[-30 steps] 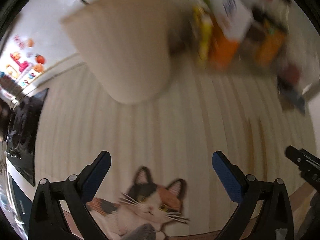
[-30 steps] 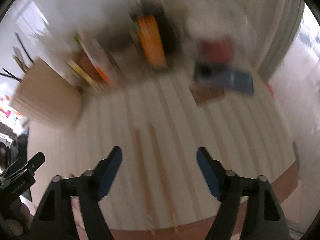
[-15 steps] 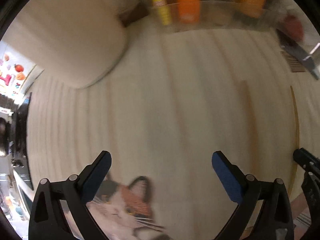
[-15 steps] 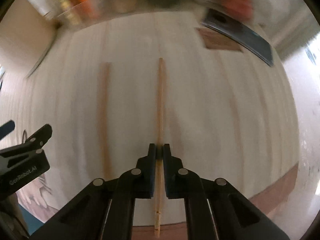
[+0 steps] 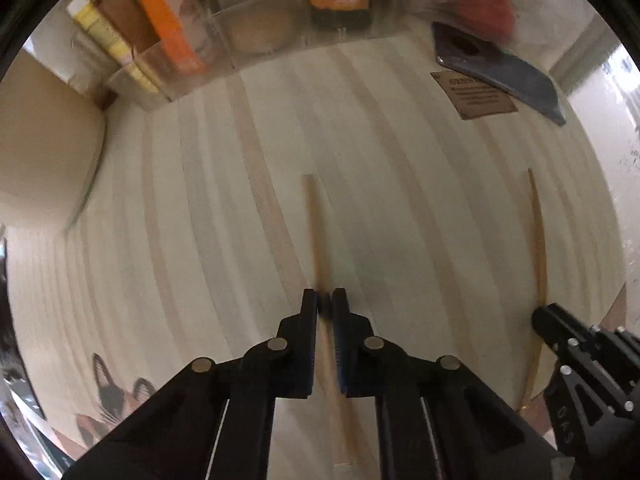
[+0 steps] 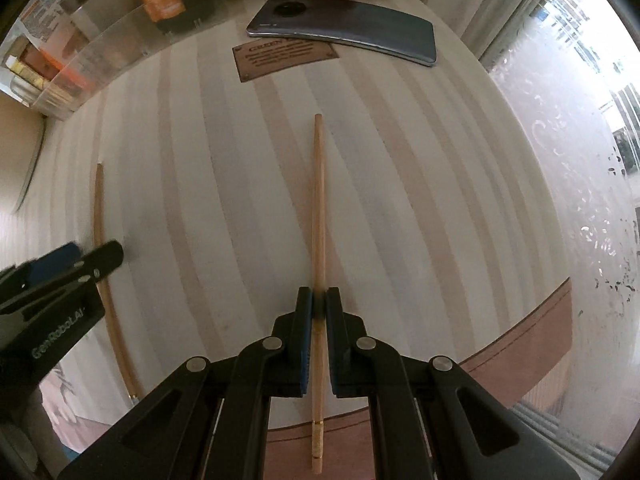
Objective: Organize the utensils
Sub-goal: 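Return to the mat and grasp a light chopstick with each tool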
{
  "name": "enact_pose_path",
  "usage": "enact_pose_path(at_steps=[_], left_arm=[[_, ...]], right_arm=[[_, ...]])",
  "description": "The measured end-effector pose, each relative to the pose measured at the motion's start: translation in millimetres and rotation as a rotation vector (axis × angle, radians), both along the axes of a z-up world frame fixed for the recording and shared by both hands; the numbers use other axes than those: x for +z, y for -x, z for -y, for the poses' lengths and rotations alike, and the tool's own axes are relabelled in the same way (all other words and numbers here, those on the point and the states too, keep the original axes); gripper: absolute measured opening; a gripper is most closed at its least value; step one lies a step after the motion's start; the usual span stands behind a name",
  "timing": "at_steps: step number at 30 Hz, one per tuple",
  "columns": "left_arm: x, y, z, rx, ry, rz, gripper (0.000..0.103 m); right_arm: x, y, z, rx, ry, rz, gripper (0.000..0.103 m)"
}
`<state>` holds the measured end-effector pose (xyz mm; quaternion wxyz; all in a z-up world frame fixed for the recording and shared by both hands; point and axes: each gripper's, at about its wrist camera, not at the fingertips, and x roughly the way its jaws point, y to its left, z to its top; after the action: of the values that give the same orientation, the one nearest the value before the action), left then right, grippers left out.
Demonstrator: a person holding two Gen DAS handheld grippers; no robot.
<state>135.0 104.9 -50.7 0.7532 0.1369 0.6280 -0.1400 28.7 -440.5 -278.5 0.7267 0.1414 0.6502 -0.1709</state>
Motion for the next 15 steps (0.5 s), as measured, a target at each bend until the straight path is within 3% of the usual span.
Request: enact_pose_path(at_steps=[5, 15], left_arm=[[6, -1, -24, 0.007, -0.023, 0.034, 0.004], [38, -10, -145, 0.2, -0.051, 0.081, 0.004]], right_arm=[[3, -18, -13, 0.005, 0.001, 0.001, 0.007], [36, -46, -99, 0.149, -0.153, 0.079, 0.007]])
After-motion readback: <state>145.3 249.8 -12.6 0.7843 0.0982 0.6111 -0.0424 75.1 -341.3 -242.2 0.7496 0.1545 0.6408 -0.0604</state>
